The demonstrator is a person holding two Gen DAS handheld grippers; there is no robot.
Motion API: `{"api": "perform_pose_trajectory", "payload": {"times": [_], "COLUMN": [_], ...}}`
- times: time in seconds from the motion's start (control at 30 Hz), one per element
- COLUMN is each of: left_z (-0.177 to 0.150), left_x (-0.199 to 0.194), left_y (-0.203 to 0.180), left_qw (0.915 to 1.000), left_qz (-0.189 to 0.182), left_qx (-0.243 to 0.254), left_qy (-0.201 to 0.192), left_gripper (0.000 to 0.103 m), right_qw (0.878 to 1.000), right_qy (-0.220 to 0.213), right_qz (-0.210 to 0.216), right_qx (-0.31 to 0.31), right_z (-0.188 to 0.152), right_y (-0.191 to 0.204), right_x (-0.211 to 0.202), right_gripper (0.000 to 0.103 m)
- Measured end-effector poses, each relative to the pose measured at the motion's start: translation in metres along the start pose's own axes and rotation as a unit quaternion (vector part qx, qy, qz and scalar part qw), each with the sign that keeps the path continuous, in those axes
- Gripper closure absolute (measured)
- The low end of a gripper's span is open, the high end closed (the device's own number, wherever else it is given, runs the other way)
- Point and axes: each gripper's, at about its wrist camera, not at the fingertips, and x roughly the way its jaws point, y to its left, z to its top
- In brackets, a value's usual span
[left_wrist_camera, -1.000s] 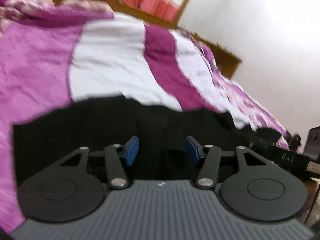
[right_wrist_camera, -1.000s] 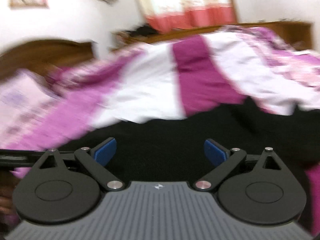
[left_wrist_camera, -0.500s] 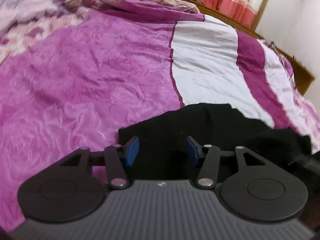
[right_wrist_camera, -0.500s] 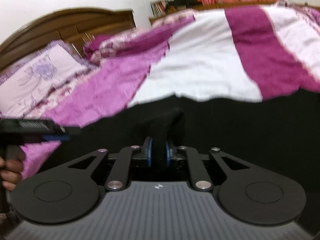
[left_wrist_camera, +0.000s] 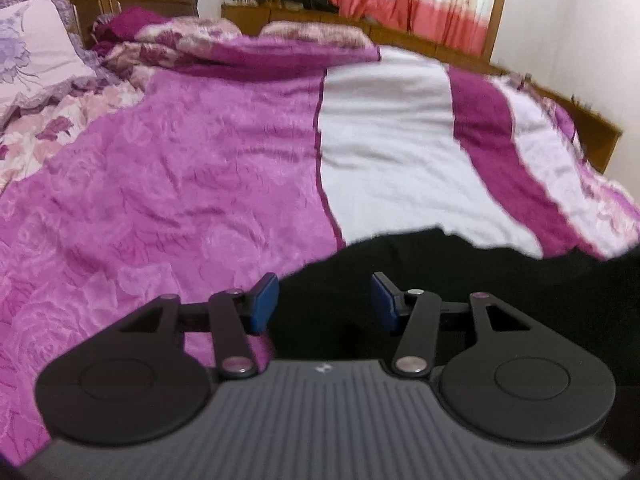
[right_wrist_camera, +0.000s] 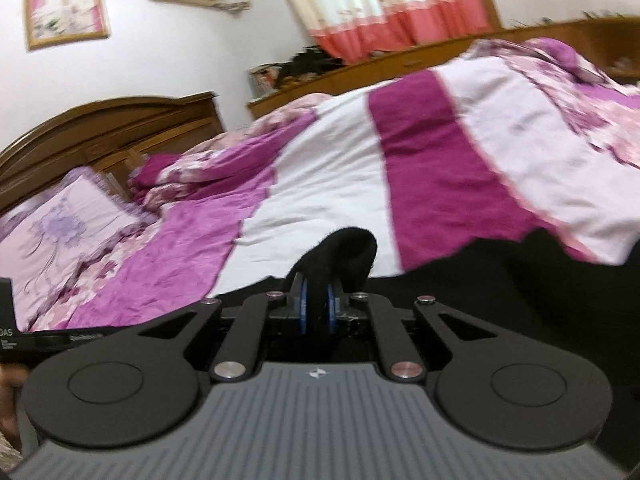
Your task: Fold small clothes
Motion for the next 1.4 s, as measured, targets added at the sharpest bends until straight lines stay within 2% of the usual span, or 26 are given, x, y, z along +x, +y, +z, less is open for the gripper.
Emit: {"api": "perform_pose_trajectory", "payload": {"times": [0.1, 0.2, 0.33, 0.43, 0.47, 0.53, 0.6, 0.67, 0.73, 0.77, 0.83, 0.93, 0.97, 1.03, 1.1, 1.2, 1.3, 1.4], "left_z": [0.003, 0.003, -0.001, -0.001, -0.002, -0.006, -0.016, -0.03, -0.044, -0.05, -0.06, -0.066, -0.067, -0.069, -0.071, -0.078, -0.079, -0.086], "left_x": [-0.007, -0.004, 0.004, 0.007, 0.006, -0.002, -0.017, -0.031, -0.039, -0.041, -0.043, -0.039, -0.036, -0.032, -0.031, -0.028, -0.027, -0.036], "left_y": [0.009, 0.017, 0.022, 0.017, 0.015, 0.01, 0.0, -0.015, -0.028, -0.031, -0.033, -0.034, -0.034, -0.037, -0.042, -0.054, -0.059, -0.07], "left_qw": [0.9997, 0.9987, 0.9945, 0.9946, 0.9948, 0.9951, 0.9949, 0.9944, 0.9909, 0.9891, 0.988, 0.9884, 0.9889, 0.9896, 0.9923, 0.9927, 0.9928, 0.9861], "left_qz": [-0.005, -0.019, -0.049, -0.049, -0.049, -0.055, -0.064, -0.068, -0.06, -0.051, -0.039, -0.039, -0.039, -0.032, -0.022, 0.01, 0.041, 0.084], "left_qx": [-0.023, -0.046, -0.089, -0.086, -0.083, -0.072, -0.049, 0.006, 0.07, 0.083, 0.096, 0.104, 0.103, 0.106, 0.096, 0.114, 0.109, 0.143], "left_qy": [-0.01, 0.008, 0.027, 0.031, 0.031, 0.038, 0.061, 0.081, 0.098, 0.11, 0.114, 0.103, 0.099, 0.091, 0.074, 0.038, 0.025, 0.014], "left_gripper": [0.05, 0.05, 0.05, 0.051, 0.051, 0.051, 0.049, 0.049, 0.049, 0.049, 0.049, 0.048, 0.049, 0.059, 0.069, 0.071, 0.071, 0.071], "right_qw": [1.0, 0.999, 0.996, 0.994, 0.994, 0.993, 0.994, 0.989, 0.984, 0.983, 0.979, 0.977, 0.978, 0.98, 0.986, 0.99, 0.994, 0.992], "right_qy": [-0.001, 0.023, 0.052, 0.07, 0.071, 0.073, 0.067, 0.089, 0.103, 0.104, 0.113, 0.117, 0.114, 0.102, 0.062, 0.0, 0.002, 0.016], "right_qz": [-0.016, -0.039, -0.067, -0.087, -0.085, -0.085, -0.072, -0.056, -0.032, -0.025, -0.023, -0.015, -0.019, -0.021, -0.015, -0.001, -0.03, -0.053], "right_qx": [0.004, -0.001, -0.013, -0.013, -0.003, 0.023, 0.054, 0.099, 0.141, 0.152, 0.168, 0.178, 0.174, 0.168, 0.156, 0.138, 0.103, 0.111], "right_z": [-0.006, -0.017, -0.041, -0.052, -0.053, -0.05, -0.046, -0.044, -0.043, -0.043, -0.041, -0.044, -0.043, -0.038, -0.027, -0.002, 0.018, 0.017], "right_y": [-0.017, -0.033, -0.054, -0.061, -0.063, -0.069, -0.075, -0.085, -0.096, -0.099, -0.101, -0.1, -0.098, -0.09, -0.08, -0.066, -0.06, -0.068], "right_x": [-0.026, -0.04, -0.037, -0.021, -0.018, -0.011, -0.004, 0.01, 0.024, 0.028, 0.038, 0.05, 0.051, 0.052, 0.043, 0.02, 0.007, 0.003], "right_gripper": [0.093, 0.093, 0.093, 0.091, 0.086, 0.047, 0.039, 0.04, 0.044, 0.049, 0.077, 0.087, 0.088, 0.09, 0.091, 0.091, 0.091, 0.092]}}
